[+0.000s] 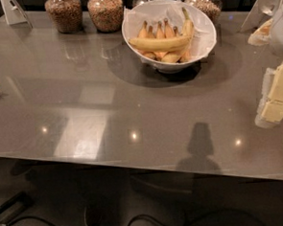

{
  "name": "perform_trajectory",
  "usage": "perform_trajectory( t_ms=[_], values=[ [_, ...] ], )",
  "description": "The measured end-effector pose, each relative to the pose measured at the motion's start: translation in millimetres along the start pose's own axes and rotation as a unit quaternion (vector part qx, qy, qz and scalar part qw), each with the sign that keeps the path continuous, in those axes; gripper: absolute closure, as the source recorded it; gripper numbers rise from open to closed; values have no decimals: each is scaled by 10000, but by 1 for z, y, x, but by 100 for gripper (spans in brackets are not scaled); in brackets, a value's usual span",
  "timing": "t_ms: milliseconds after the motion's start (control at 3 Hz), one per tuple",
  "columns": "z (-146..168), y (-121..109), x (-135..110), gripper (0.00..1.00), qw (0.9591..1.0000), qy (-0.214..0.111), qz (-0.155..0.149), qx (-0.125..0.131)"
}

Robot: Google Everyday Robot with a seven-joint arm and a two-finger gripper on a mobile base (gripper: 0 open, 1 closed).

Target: Pick banana from white bowl

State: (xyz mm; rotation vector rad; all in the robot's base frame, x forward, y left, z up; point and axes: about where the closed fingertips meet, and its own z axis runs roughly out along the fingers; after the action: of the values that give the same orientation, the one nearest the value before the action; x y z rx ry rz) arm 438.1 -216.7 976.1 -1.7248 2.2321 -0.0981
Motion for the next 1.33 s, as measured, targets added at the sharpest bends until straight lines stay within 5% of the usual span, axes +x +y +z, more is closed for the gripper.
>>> perform_trajectory(
  t_ms=[667,1333],
  values=[
    [10,-16,-15,0,9994,-307,-98,154],
    [59,-99,-81,0,9850,-1579,-300,628]
  ],
)
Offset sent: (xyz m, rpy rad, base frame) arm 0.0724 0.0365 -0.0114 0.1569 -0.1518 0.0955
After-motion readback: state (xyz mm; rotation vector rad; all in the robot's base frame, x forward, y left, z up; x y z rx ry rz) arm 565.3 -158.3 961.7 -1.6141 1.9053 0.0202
